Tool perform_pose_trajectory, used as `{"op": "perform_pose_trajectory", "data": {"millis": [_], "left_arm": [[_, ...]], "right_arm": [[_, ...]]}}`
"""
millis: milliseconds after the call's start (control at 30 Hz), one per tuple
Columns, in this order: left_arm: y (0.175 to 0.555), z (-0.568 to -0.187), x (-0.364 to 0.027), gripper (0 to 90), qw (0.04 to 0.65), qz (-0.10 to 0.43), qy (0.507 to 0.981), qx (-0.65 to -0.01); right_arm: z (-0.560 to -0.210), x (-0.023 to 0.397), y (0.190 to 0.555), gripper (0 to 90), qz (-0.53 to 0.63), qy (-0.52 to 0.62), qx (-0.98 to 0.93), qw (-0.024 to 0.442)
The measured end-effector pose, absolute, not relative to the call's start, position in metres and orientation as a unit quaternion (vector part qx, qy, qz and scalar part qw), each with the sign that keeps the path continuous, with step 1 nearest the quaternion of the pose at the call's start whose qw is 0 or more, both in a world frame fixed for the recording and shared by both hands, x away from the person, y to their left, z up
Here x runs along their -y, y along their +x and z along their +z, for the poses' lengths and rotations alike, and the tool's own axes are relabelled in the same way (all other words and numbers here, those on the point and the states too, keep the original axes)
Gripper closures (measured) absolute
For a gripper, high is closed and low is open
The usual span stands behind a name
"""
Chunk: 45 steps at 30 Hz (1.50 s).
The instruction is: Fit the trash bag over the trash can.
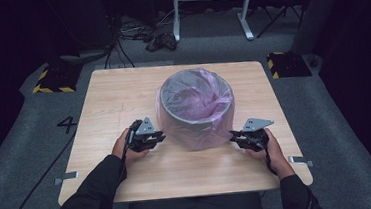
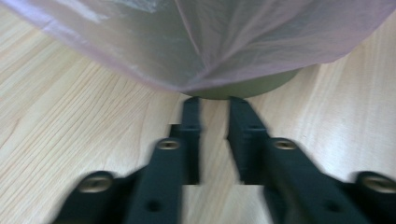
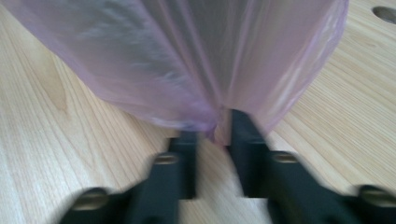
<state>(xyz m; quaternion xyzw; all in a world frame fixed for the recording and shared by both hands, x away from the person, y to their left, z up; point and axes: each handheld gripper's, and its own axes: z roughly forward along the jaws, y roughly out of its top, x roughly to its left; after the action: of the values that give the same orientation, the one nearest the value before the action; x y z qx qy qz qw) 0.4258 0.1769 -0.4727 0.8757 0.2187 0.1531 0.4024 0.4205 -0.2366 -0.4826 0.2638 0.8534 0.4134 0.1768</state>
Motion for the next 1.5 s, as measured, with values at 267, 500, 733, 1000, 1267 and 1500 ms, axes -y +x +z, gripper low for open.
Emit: {"op": "perform_pose_trajectory", "data": {"millis": [267, 500, 733, 1000, 1267, 1500], "left_arm": [[0.407, -0.477, -0.197, 18.7, 0.384, 0.121, 0.877, -0.263], [0.393, -0.487, -0.206, 17.8, 0.362, 0.128, 0.888, -0.251], [0.393, -0.495, -0.21, 16.9, 0.333, 0.129, 0.898, -0.259], [0.399, -0.499, -0.215, 15.4, 0.347, 0.109, 0.891, -0.272], [0.402, -0.503, -0.219, 10.7, 0.363, 0.113, 0.88, -0.284], [0.402, -0.504, -0.22, 10.7, 0.363, 0.114, 0.878, -0.289]], "right_arm": [[-0.476, 0.251, 0.408, 28.0, 0.408, 0.264, -0.858, 0.165], [-0.471, 0.258, 0.394, 19.7, 0.403, 0.243, -0.87, 0.148], [-0.459, 0.262, 0.384, 22.2, 0.429, 0.242, -0.858, 0.147], [-0.443, 0.262, 0.382, 22.8, 0.453, 0.256, -0.836, 0.172], [-0.421, 0.262, 0.378, 22.5, 0.48, 0.251, -0.82, 0.187], [-0.398, 0.265, 0.38, 23.0, 0.489, 0.256, -0.808, 0.207]]}}
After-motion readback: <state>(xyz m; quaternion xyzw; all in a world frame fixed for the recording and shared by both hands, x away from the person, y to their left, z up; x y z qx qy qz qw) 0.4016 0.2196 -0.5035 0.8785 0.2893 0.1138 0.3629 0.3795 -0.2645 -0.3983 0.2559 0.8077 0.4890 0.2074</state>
